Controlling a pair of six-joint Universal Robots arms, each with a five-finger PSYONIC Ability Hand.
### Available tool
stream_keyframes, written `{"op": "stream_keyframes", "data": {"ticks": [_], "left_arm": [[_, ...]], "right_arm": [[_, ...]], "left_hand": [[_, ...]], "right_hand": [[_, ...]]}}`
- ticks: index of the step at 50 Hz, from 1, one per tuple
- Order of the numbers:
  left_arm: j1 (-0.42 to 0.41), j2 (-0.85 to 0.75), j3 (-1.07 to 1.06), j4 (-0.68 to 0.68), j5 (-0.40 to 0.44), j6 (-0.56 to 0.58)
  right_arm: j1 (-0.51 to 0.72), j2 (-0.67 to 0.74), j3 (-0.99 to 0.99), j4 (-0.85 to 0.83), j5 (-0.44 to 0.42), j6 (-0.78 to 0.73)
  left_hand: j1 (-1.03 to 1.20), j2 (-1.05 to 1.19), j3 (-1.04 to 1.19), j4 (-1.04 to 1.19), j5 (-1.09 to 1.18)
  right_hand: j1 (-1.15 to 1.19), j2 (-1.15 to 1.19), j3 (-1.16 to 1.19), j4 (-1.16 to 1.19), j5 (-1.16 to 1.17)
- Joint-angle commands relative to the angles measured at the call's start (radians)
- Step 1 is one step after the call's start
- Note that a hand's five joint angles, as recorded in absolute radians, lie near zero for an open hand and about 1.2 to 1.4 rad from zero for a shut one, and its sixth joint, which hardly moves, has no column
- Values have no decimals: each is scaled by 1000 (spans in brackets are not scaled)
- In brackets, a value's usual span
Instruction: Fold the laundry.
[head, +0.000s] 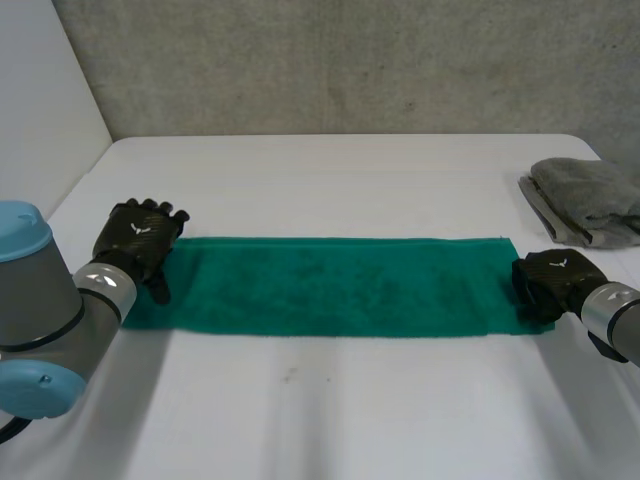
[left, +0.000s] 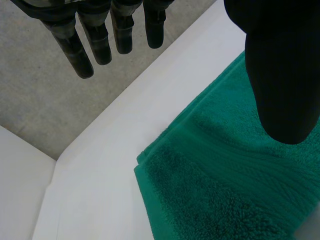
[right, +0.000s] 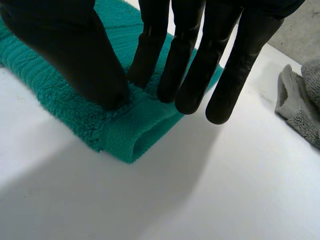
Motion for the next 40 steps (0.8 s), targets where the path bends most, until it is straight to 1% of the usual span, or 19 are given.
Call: {"op": "stream_keyframes", "data": {"ticks": [1,6,9,10,11,12,14,17,20,26,33,40], "left_arm": [[3,3,-3,0,-1,0],[7,10,-5,0,-1,-1],[7,12,-5,0,-1,-1],[7,12,-5,0,-1,-1],[6,12,-5,0,-1,-1],[6,12,-5,0,-1,-1],[6,12,-8,0,-2,-1],[6,15,-18,0,-2,-1],[7,16,-20,0,-2,-3],[10,16,-15,3,-2,-1],[10,13,-20,18,-1,-1],[10,13,-20,18,-1,-1]], "right_arm": [[-33,-3,-4,10,2,-5],[-89,-18,16,1,-5,-19],[-102,-26,25,10,-5,-59],[-104,-27,26,10,-5,-62],[-104,-29,31,9,-8,-62],[-104,-30,34,7,-9,-63],[-104,-37,39,6,-14,-64],[-104,-63,48,3,-17,-60],[-104,-81,54,0,-37,-60],[-104,-75,69,-2,-66,-62],[-105,-41,57,-22,-71,-63],[-105,-26,52,-23,-69,-74]], "left_hand": [[-2,-10,-16,-13,-34],[-2,-10,-16,-13,-34],[-2,-10,-16,-13,-34],[-2,-10,-16,-13,-34],[-2,-10,-16,-13,-34],[-2,-10,-16,-13,-34],[-2,-10,-16,-13,-34],[-2,-10,-16,-13,-34],[-2,-10,-16,-13,-34],[-2,-10,-16,-13,-34],[-2,-10,-16,-13,-34],[-2,-10,-16,-13,-34]], "right_hand": [[433,236,242,236,259],[433,236,242,236,259],[433,236,242,236,259],[391,193,200,193,216],[-127,-324,-318,-324,-301],[-217,-414,-408,-414,-391],[-235,-432,-426,-432,-409],[-323,-520,-514,-520,-497],[-332,-529,-523,-529,-506],[-317,-515,-508,-515,-492],[-262,-459,-453,-459,-436],[-261,-459,-453,-459,-436]]}}
